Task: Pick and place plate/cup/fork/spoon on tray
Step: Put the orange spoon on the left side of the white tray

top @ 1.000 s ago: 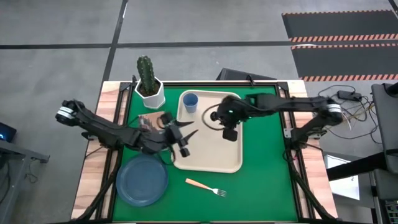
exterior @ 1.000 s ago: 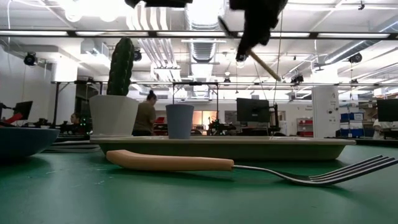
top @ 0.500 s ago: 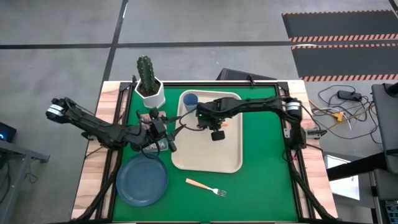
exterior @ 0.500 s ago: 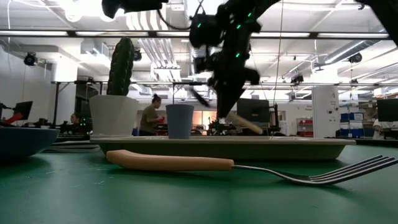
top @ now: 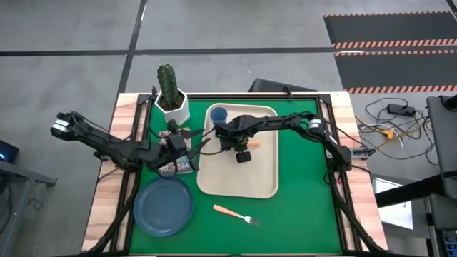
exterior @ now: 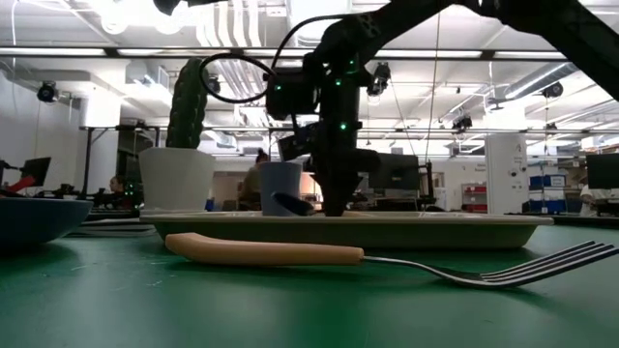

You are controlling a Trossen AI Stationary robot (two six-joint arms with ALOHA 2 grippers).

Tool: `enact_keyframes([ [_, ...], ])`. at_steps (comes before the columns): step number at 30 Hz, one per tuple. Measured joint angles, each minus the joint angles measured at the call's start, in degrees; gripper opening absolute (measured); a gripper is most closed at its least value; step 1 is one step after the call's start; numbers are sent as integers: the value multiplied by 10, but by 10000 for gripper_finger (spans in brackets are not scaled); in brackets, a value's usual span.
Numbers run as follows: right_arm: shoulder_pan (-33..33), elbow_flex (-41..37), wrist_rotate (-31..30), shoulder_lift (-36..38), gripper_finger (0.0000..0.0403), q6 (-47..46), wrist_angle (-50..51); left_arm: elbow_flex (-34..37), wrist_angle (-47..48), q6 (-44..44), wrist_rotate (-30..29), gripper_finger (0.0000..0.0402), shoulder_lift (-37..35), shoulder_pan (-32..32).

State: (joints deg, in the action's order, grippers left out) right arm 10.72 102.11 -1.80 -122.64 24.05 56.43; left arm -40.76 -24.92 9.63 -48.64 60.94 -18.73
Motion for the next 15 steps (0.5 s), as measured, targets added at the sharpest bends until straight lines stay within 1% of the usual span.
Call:
enact_keyframes([
  [4,2,18,4,-20,60,-15,12,0,-2,0,0,148,-4,0],
  [9,2,31,3,-22,97,-18,18,1,-1,0,1,148,-3,-1],
  [12,2,47,3,-16,108,-21,44,1,-1,-1,2,148,-3,-1],
  [15,2,60,3,-3,110,-38,68,1,-1,-1,3,148,-3,-1],
])
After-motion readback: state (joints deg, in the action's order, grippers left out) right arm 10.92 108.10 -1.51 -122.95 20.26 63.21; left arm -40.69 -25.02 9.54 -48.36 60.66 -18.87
